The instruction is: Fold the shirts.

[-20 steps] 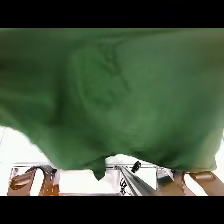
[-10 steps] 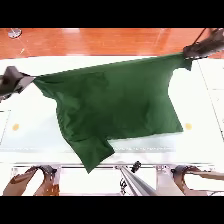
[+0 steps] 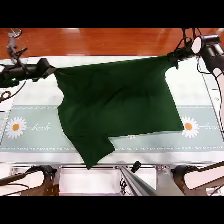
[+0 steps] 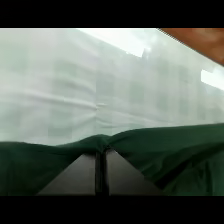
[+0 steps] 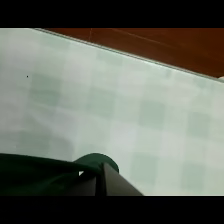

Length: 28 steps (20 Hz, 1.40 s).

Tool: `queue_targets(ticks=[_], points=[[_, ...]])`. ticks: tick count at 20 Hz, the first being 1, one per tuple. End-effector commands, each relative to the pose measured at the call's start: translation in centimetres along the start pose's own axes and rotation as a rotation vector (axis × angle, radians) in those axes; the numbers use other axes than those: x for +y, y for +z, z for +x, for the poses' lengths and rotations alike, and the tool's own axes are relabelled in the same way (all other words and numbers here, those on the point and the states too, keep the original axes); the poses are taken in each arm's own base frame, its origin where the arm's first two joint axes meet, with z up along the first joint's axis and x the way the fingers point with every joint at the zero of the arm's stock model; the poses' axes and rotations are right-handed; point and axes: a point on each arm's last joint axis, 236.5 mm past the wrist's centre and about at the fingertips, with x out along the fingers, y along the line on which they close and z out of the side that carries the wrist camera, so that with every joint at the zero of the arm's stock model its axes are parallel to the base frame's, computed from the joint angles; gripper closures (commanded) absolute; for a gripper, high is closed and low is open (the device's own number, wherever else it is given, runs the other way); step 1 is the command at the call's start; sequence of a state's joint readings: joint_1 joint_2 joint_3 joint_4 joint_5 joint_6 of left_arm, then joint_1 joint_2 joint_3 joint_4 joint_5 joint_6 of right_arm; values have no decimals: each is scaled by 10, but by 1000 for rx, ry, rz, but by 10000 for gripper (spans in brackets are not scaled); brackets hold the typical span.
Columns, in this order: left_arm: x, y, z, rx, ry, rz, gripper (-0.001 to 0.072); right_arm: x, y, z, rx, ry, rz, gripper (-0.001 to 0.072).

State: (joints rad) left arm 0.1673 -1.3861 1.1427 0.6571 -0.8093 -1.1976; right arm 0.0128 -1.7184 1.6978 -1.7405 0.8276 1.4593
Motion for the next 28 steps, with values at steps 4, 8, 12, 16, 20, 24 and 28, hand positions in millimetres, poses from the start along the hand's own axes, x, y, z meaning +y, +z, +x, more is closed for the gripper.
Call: queue_targets(ticks=[4, 8, 12, 16, 20, 24, 28], points=[[0, -40, 53, 171, -27, -94, 550, 1, -27, 10, 103, -4, -13, 689], [-12, -33, 15, 279, -98, -100, 105, -3, -35, -19, 162, -2, -19, 202], [21, -71, -51, 552, 62, -100, 105, -35, -72, -77, 341, -73, -13, 166], [54, -125, -120, 665, 256, -7, 106, -61, -114, -122, 441, 52, 210, 169], [81, -204, -129, 681, 272, -100, 106, -69, -156, -140, 450, 221, 444, 170], [97, -260, -123, 754, 252, -174, 105, -72, -177, -145, 448, 259, 539, 173], [93, -269, -92, 678, 169, -254, 106, -68, -167, -141, 406, 286, 540, 176]])
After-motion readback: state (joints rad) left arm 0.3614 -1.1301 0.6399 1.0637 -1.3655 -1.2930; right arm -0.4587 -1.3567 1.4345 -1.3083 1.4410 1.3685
